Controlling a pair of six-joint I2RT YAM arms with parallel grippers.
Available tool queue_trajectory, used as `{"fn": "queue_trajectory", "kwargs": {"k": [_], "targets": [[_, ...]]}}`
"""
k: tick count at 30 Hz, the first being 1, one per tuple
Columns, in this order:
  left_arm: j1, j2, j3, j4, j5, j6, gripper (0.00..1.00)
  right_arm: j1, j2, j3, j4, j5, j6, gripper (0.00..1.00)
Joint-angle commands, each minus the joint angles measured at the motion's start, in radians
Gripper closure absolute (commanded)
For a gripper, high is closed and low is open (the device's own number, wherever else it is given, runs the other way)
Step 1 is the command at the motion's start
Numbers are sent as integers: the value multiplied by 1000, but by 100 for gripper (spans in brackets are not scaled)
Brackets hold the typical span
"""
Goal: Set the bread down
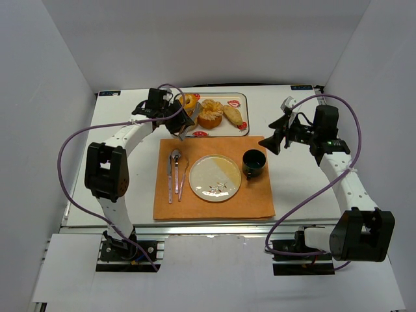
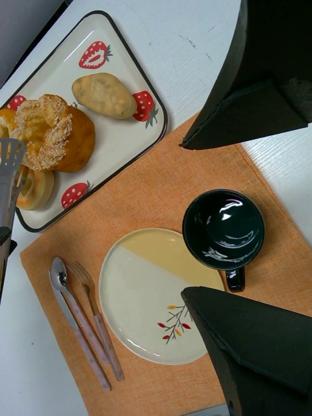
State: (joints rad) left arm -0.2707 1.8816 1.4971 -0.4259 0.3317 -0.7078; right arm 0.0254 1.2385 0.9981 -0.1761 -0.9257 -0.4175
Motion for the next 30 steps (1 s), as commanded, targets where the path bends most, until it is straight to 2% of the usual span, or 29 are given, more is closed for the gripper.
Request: {"fn": "queue_trajectory", "kwargs": {"k": [1,17,25,30], "targets": [[-2,-55,9,32,32,-9,42,-7,-14,-13,23,-35,9,11],[1,-64,-35,125,113,-76,44,-8,-27,-35,24,-42,11,11],[1,-47,-43,84,92,-82,49,-10,-31,-38,32,-45,16,11],[1,-50,-57,82,93,-90,56,-12,-31,-39,41,-45,22,11]]}}
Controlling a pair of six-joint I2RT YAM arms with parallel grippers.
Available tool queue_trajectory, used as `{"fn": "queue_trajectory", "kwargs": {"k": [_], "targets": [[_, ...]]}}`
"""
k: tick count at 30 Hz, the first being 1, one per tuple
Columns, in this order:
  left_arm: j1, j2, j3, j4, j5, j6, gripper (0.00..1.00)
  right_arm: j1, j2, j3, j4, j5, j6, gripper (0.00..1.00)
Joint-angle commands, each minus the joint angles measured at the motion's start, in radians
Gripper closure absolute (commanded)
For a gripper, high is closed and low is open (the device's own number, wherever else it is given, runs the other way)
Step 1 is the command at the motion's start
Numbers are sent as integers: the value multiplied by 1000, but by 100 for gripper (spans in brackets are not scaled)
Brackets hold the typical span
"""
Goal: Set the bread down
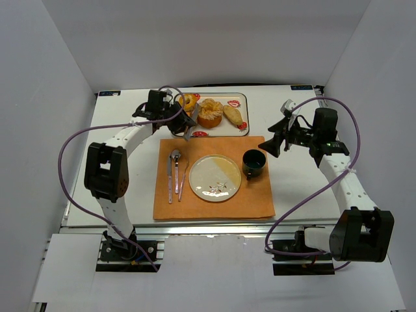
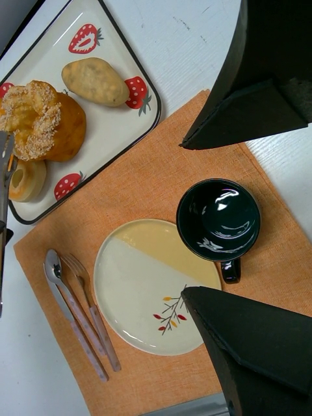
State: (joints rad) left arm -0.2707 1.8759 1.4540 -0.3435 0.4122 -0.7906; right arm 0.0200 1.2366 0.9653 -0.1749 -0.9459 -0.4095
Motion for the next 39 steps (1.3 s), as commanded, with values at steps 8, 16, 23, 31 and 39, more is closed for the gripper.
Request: {"fn": "queue_trajectory", "kwargs": {"k": [8,16,23,31,39], "targets": [[1,-70,-57,49,48,-27,90,-9,-34,-5,43,-25,18,11],[21,-155,-61,198,86,-67,100,-9,-35,0,40,-30,20,11],[51,-193,-109,300,128,-140,100,-9,-35,-2,40,-33,23,11],[53,-271,-201,379,194,-191,100,-8,-39,6,34,-31,17,11],[19,-662,-619,399,254,-251,100,-8,-26,18,29,-39,15,11]]}}
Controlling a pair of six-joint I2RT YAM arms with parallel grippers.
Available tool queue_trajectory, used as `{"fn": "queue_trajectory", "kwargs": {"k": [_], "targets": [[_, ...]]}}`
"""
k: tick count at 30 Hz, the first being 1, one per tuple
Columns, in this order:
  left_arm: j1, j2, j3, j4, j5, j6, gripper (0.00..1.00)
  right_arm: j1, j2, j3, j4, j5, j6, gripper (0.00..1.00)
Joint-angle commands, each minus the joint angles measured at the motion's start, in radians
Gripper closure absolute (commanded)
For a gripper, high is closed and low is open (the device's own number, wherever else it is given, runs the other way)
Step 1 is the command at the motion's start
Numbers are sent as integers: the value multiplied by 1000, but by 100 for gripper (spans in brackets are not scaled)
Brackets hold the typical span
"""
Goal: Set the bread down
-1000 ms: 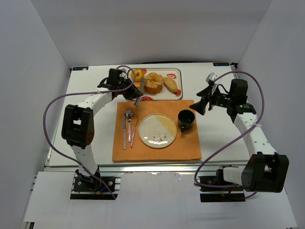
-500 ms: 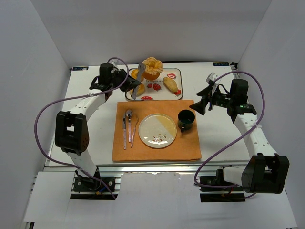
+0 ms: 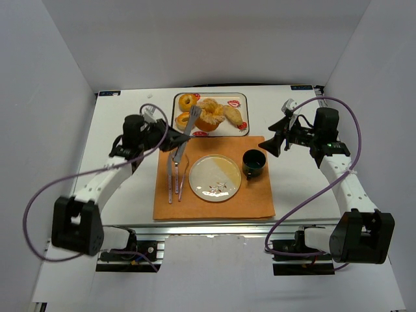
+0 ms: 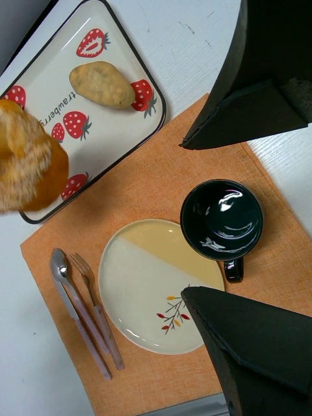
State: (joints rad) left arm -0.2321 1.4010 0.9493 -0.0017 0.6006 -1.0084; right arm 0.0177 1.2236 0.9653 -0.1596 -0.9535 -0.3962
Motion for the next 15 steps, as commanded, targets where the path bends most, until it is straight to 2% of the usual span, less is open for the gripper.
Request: {"fn": "queue_trajectory", "kwargs": {"k": [1,4,8,15], "targets": [[-19,-227,-151,57,67,-36,100,-7,-13,19,14,-34,2,11],[-26,-336,-278,31,79,-67,100,-7,0,35,8,-44,2,11],[-55,-479,-372,-13,90,-94,100,-5,27,58,0,-62,2,11],[-98,-520,-435,-86,88,-85,100,-7,34,76,-11,-71,3,10]]}}
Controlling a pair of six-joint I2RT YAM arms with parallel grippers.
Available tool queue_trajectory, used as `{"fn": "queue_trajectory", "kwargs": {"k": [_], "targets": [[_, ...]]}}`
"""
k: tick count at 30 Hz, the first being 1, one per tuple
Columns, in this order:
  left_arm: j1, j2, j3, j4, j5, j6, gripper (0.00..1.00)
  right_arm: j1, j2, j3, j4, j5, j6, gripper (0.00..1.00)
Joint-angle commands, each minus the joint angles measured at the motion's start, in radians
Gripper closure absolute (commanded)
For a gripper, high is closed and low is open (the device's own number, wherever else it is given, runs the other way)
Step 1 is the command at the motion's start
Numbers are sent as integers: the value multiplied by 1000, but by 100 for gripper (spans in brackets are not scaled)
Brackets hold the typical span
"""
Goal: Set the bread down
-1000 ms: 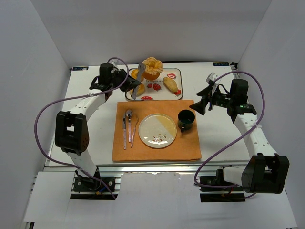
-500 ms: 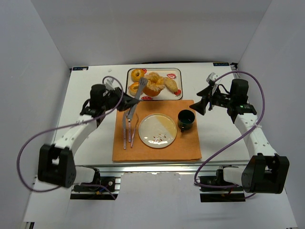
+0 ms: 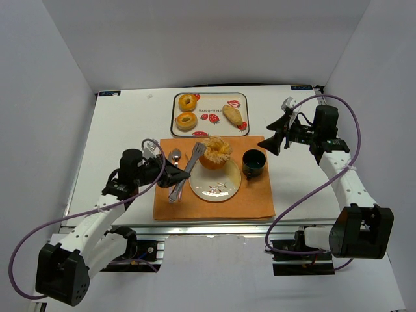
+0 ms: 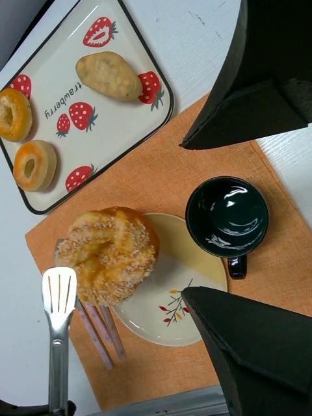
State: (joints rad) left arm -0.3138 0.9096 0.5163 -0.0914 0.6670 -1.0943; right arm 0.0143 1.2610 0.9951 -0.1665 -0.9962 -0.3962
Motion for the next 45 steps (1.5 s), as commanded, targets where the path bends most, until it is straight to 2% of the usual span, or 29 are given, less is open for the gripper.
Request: {"fn": "queue_trajectory", "kwargs": {"k": [1,4,11,12,14,17,24,45], "targets": [[-22,-26,-4,5,23,2,100,-4,-6,43,-5,-28,3,11],[-47,-11,-12,12,32,10,100,-4,-12,36,-4,-27,3,11],[-70,20,-15,-85,39,83,99,-2,-26,19,-2,-21,3,11],[-70,20,-7,-103,34,94,95,-2,-25,16,-2,-21,3,11],[-70,23,5,-151,26,126,79,-2,-26,16,-2,-21,3,10],[-70,20,16,-186,8,151,62,-2,-23,14,-1,-24,7,11],[-70,5,17,-188,-10,152,49,-4,-18,16,-1,-28,5,11],[-54,-54,189,-451,-170,258,48,-4,-17,5,-14,-48,-15,11]]}}
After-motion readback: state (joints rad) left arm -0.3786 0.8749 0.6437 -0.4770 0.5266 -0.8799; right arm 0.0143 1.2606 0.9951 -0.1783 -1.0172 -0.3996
